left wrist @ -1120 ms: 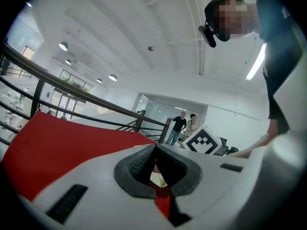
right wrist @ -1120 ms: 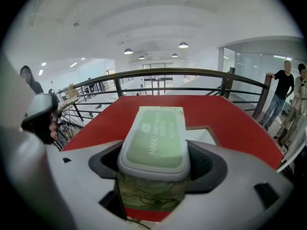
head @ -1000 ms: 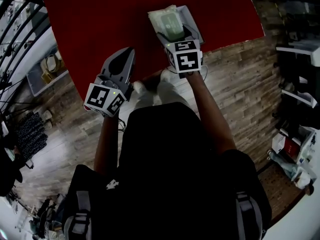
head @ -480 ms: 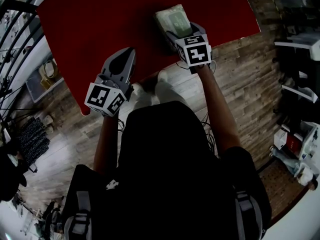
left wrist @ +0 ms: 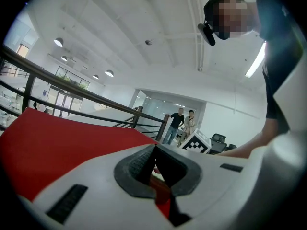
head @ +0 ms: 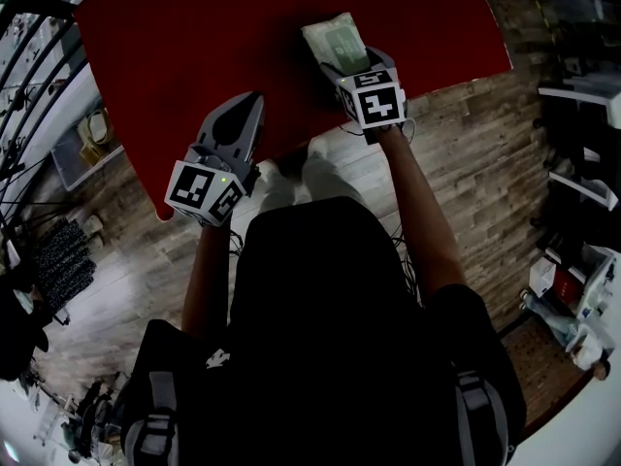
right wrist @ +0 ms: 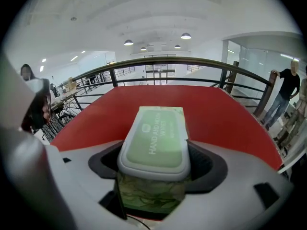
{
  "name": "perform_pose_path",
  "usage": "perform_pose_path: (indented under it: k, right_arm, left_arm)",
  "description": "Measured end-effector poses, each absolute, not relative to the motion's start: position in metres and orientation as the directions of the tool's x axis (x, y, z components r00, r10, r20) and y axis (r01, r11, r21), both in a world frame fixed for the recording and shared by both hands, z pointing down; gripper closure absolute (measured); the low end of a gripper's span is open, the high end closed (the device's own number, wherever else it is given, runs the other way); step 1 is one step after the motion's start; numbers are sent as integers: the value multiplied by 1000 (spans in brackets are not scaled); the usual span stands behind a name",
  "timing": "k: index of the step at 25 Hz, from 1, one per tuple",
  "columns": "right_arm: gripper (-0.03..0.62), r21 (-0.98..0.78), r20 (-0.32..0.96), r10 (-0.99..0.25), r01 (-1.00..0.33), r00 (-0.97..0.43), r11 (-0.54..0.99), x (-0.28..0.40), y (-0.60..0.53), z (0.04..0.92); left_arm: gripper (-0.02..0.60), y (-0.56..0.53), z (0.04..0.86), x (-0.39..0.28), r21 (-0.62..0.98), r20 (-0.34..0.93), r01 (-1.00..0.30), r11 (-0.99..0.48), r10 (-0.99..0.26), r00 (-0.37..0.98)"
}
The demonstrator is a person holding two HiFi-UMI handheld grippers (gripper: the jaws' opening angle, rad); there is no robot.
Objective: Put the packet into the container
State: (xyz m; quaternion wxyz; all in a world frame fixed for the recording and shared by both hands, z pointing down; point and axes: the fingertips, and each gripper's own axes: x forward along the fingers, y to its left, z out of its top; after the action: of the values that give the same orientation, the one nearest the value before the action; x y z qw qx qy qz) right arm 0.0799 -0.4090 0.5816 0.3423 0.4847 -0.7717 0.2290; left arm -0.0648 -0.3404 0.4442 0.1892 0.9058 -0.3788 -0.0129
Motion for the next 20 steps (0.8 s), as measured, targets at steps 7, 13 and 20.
perform_pose_path:
  k: [7,13,20]
  right_arm:
    - [209,-41,753,-579,-900,-312,433,75,-407,596]
    - [209,-45,753,-580,-902,-313,429,74,-411,599]
    - [207,-2,756,-583,-893,-295,449,76,-412,601]
  left_arm:
    - [575,-340,450,-65,355,144,-691,-630,-693,707]
    - [574,-342,454,-65,355,137,-690,-631,-695,706]
    - [575,-341,452,-66,363,134,-685,-632,-692,709]
